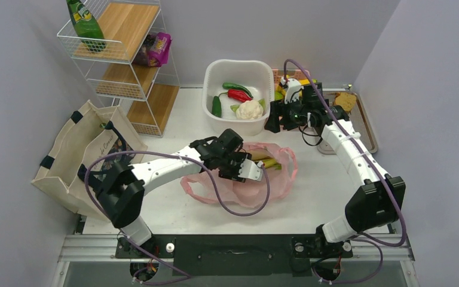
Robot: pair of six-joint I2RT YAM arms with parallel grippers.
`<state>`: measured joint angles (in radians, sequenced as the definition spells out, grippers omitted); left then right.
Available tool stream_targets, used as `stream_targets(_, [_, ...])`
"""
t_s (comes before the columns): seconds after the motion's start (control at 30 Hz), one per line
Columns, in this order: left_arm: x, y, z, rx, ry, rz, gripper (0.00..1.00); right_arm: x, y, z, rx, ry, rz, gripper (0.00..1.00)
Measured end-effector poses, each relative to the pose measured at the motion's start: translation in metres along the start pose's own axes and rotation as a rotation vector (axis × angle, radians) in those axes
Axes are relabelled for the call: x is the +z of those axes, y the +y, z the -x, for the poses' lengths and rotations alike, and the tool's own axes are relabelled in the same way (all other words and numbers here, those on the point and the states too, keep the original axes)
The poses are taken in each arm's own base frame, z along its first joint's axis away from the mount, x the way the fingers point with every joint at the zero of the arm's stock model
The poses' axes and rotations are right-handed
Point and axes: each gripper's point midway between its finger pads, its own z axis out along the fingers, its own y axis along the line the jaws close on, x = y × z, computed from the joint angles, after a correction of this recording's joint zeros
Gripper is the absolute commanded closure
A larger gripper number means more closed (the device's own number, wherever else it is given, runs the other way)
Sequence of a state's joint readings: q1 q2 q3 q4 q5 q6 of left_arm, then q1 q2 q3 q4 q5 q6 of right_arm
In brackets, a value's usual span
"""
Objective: Untie the knot of the grocery bags and take out the mixed food
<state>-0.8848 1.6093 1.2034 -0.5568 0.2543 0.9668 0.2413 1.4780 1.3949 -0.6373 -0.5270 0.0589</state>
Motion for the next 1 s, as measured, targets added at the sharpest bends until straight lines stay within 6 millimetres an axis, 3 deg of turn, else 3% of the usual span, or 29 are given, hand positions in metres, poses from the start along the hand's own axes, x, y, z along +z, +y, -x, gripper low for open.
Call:
stream_targets(0.17, [0.022,0.017,-0.026,0.028,0.145,0.023,0.45,0.017,-0.007,-0.020,-0.017,0.085,-0.006,0.41])
stream_targets(0.33, [0.029,0.033,-0.045,0.069,0.262,0.056,0.43,0.027,-0.017,-0.035,-0.023,0.147,-0.027,0.42])
stream_targets(0.77, [0.040,0.055,-0.076,0.108,0.420,0.062,0.43,0.031,-0.030,-0.035,-0.024,0.167,-0.045,0.43])
stream_targets(0.83, [0.039,0.060,-0.080,0.104,0.430,0.070,0.49,0.030,-0.031,-0.034,-0.022,0.165,-0.047,0.43])
stream_targets(0.97, [0.039,0.061,-0.087,0.102,0.435,0.069,0.84,0.029,-0.033,-0.033,-0.019,0.161,-0.051,0.43])
stream_targets(1.0, [0.040,0.061,-0.087,0.100,0.434,0.067,0.88,0.029,-0.034,-0.033,-0.017,0.160,-0.053,0.43])
